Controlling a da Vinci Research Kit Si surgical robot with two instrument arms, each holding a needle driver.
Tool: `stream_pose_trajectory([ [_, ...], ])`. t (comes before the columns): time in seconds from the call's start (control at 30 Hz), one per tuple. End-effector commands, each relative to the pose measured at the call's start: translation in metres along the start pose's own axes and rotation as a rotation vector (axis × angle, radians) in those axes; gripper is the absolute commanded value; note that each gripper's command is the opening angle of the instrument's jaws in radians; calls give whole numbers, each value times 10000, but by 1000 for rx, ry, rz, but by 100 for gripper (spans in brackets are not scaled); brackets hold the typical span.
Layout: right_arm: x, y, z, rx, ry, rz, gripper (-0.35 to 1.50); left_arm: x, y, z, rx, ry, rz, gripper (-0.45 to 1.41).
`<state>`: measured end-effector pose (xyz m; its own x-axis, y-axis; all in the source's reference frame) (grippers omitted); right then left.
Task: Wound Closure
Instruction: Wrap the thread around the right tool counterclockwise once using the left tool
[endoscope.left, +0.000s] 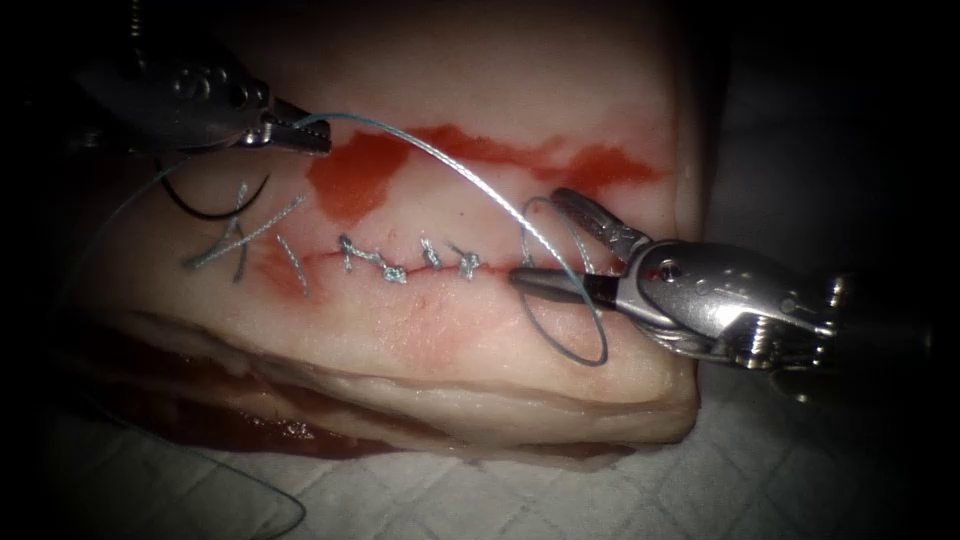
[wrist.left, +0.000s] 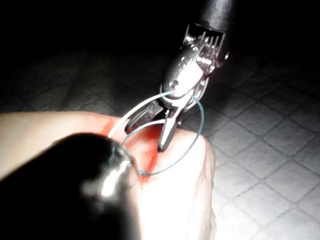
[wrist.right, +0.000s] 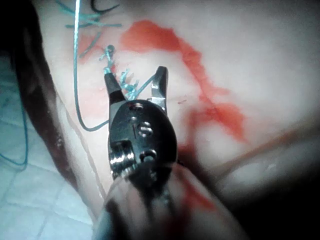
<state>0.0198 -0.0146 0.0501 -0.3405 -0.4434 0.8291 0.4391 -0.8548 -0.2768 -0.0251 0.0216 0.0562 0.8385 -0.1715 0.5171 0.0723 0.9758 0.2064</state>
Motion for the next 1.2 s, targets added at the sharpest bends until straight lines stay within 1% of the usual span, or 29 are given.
stream_pose_trajectory([
  [0.03,-8,-6,0,15,2,-4,141,-6,4,8,1,-2,0,-45],
  [0.1,-17,-12,-11,47,5,-17,141,-10,4,9,3,-5,2,-45],
  [0.17,-31,-19,-28,102,-18,-25,141,-12,3,10,6,-9,8,-45],
  [0.23,-40,-21,-38,127,-37,-29,138,-12,3,9,7,-10,9,-45],
  [0.27,-50,-21,-47,155,-56,-36,138,-11,2,9,8,-11,12,-45],
  [0.33,-61,-21,-55,179,-70,-51,138,-10,2,10,8,-12,14,-45],
  [0.4,-65,-20,-58,185,-76,-44,138,-10,2,10,7,-12,14,-45],
  [0.43,-75,-18,-62,218,-89,-27,128,-11,3,12,8,-13,14,-45],
  [0.5,-80,-15,-62,244,-98,-18,115,-13,3,14,15,-23,14,-45],
  [0.53,-81,-11,-57,236,-110,-19,110,-16,3,17,23,-33,17,-45],
  [0.57,-81,-11,-57,236,-110,-19,110,-16,3,17,23,-33,17,-45],
  [0.6,-78,-8,-51,190,-135,-30,99,-18,1,21,25,-39,12,-45],
  [0.63,-70,-4,-43,148,-165,-23,91,-18,0,25,19,-47,-41,-45],
  [0.67,-66,-2,-39,140,-173,-12,91,-18,-2,27,10,-57,-103,-45],
  [0.7,-54,4,-28,128,-190,9,93,-17,-3,30,-3,-76,-171,-45],
  [0.77,-40,12,-19,93,-214,14,93,-15,-4,36,-22,-91,-233,-45],
  [0.83,-30,19,-13,39,-237,26,88,-12,-4,44,-18,-110,-250,-45],
  [0.87,-23,26,-5,-34,-256,93,81,-7,-4,54,-20,-115,-269,-45],
  [0.9,-21,32,0,-91,-263,121,78,-1,-5,66,-30,-115,-286,-45],
  [0.93,-21,35,2,-117,-275,146,68,2,-5,71,-27,-121,-291,-45],
  [0.97,-22,38,5,-150,-297,182,66,6,-5,78,-21,-129,-298,-45],
  [1.03,-25,44,7,-199,-354,242,68,11,-8,89,-14,-139,-333,-45],
  [1.07,-30,49,9,-251,-407,312,78,14,-11,100,-16,-143,-350,-45],
  [1.1,-33,51,10,-281,-439,331,91,16,-13,106,-16,-145,-362,-45],
  [1.13,-35,52,11,-306,-460,338,93,17,-15,111,-16,-147,-365,-45],
  [1.17,-41,53,13,-313,-489,353,96,20,-23,122,-8,-142,-374,-45],
  [1.2,-44,53,13,-290,-504,369,98,20,-28,126,3,-132,-416,-45],
])
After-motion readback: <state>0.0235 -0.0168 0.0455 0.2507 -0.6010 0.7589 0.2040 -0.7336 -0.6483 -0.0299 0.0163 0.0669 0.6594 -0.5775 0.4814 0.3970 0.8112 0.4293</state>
